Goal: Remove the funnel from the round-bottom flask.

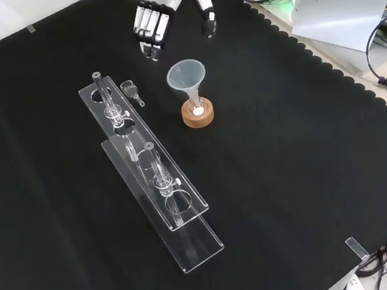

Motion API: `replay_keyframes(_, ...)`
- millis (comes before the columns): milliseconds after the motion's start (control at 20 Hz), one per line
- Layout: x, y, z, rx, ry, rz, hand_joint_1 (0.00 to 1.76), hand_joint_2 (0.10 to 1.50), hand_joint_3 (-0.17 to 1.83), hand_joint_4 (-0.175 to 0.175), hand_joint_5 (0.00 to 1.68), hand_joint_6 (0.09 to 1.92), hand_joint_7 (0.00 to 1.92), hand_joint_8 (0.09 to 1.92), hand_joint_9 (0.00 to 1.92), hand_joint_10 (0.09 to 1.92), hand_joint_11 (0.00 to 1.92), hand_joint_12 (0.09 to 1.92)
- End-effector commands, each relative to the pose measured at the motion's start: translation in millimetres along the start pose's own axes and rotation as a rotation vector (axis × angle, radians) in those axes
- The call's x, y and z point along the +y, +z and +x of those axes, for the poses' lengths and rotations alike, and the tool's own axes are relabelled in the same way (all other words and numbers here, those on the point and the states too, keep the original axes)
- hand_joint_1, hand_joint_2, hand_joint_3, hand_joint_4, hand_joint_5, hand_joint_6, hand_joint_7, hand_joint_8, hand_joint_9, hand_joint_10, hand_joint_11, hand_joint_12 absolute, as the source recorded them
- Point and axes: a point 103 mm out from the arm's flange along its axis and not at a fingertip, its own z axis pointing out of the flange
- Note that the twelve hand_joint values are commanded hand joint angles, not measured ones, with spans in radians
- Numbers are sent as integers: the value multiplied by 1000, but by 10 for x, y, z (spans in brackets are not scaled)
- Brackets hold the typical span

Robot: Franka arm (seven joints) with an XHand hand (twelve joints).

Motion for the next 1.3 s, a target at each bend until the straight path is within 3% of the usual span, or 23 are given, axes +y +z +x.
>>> replay_keyframes(50, 139, -3, 94, -10, -45, 76, 539, 604, 449, 23, 71, 87, 0, 399, 71, 809, 262, 1537)
replay_keyframes(850, 429, 153, 203, -98, -65, 166, 653, 635, 458, 24, 182, 87, 0, 618, 187, 802, 333, 1506)
replay_keyframes(1300, 493, 233, 172, -97, -66, 193, 657, 634, 474, 24, 190, 87, 0, 643, 204, 798, 345, 1498)
